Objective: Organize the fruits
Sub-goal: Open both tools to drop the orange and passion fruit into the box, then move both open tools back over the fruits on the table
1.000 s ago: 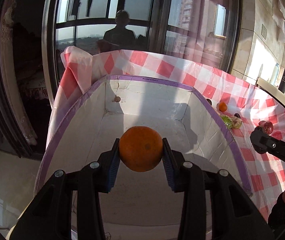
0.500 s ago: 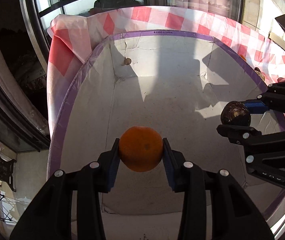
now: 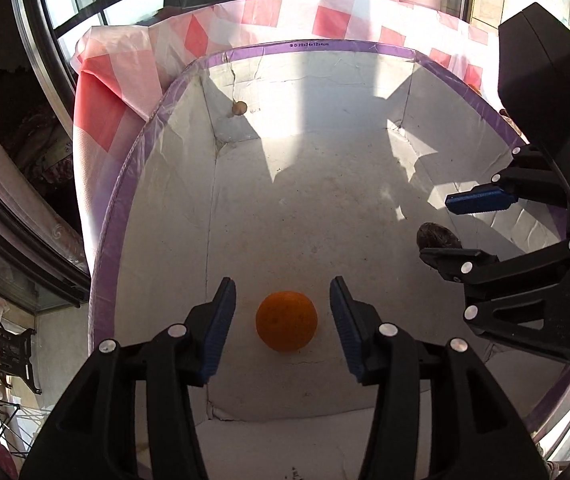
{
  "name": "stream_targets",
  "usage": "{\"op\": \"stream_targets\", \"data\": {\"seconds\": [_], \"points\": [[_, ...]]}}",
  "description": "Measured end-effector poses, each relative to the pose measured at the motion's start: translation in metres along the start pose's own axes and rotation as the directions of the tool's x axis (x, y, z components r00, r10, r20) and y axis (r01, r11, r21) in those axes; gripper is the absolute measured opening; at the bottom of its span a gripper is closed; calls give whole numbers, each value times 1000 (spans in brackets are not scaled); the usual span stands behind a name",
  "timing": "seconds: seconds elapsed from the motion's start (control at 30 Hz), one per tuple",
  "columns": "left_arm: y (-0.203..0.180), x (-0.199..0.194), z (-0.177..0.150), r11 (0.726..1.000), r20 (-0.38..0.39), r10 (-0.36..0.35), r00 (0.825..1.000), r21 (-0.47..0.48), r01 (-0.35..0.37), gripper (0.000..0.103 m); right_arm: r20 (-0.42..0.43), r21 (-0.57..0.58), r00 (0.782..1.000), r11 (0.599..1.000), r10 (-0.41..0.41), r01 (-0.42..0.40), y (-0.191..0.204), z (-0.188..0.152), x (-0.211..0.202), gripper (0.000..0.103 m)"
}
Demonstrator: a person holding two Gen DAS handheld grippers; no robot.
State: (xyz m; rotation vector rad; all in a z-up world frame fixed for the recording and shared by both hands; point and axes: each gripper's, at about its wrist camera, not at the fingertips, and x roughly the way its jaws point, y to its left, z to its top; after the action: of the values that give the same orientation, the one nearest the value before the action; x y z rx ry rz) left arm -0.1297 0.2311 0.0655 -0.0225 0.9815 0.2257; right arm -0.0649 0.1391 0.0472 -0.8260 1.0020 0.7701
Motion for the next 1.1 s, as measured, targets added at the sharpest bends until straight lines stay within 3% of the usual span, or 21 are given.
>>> {"op": "stream_targets", "data": {"seconds": [0.1, 0.33, 0.43, 0.53, 0.63, 0.7, 0.73, 0.8, 0.9, 0.93, 1.0, 1.1], "points": [[-2, 1, 0, 1000, -8, -2, 1000, 11, 3, 54, 11, -12, 1000, 1000, -5, 5, 1, 2, -3, 57], [-4, -1, -3, 1000, -26, -16, 1000, 2, 16, 61, 49, 4, 999, 1000, -18, 18, 0, 9, -7, 61], [-6, -1, -3, 1000, -35, -12, 999, 1, 12, 63, 73, 28, 995, 998, -63, 62, 1, 7, -13, 73], [-7, -3, -3, 1000, -31, -6, 999, -18, 5, 64, 113, 68, 991, 996, -71, 64, -4, 3, -19, 76], [-8, -8, -3, 999, -8, -1, 1000, -54, 0, 68, 213, 131, 971, 988, -109, 82, -9, -5, -36, 75], [-17, -24, -2, 998, 74, 35, 997, -49, -32, 82, 300, 194, 943, 977, -145, 89, -17, -16, -55, 76], [-25, -36, -1, 997, 137, 68, 988, -37, -64, 87, 351, 230, 921, 969, -169, 90, -24, -23, -67, 76], [-44, -65, 2, 995, 286, 101, 953, -8, -103, 101, 466, 300, 866, 953, -183, 40, -43, -45, -91, 83], [-78, -106, 7, 995, 479, 64, 876, 35, -92, 101, 580, 424, 775, 905, -250, -25, -80, -91, -116, 86], [-91, -114, 10, 996, 519, 28, 855, 58, -68, 101, 590, 462, 760, 886, -273, -40, -94, -106, -118, 86], [-121, -121, 14, 993, 559, -62, 827, 115, -3, 101, 579, 554, 753, 828, -313, -82, -127, -139, -112, 86], [-173, -107, 25, 976, 532, -191, 825, 193, 101, 101, 513, 704, 785, 693, -347, -154, -179, -196, -88, 86]]}}
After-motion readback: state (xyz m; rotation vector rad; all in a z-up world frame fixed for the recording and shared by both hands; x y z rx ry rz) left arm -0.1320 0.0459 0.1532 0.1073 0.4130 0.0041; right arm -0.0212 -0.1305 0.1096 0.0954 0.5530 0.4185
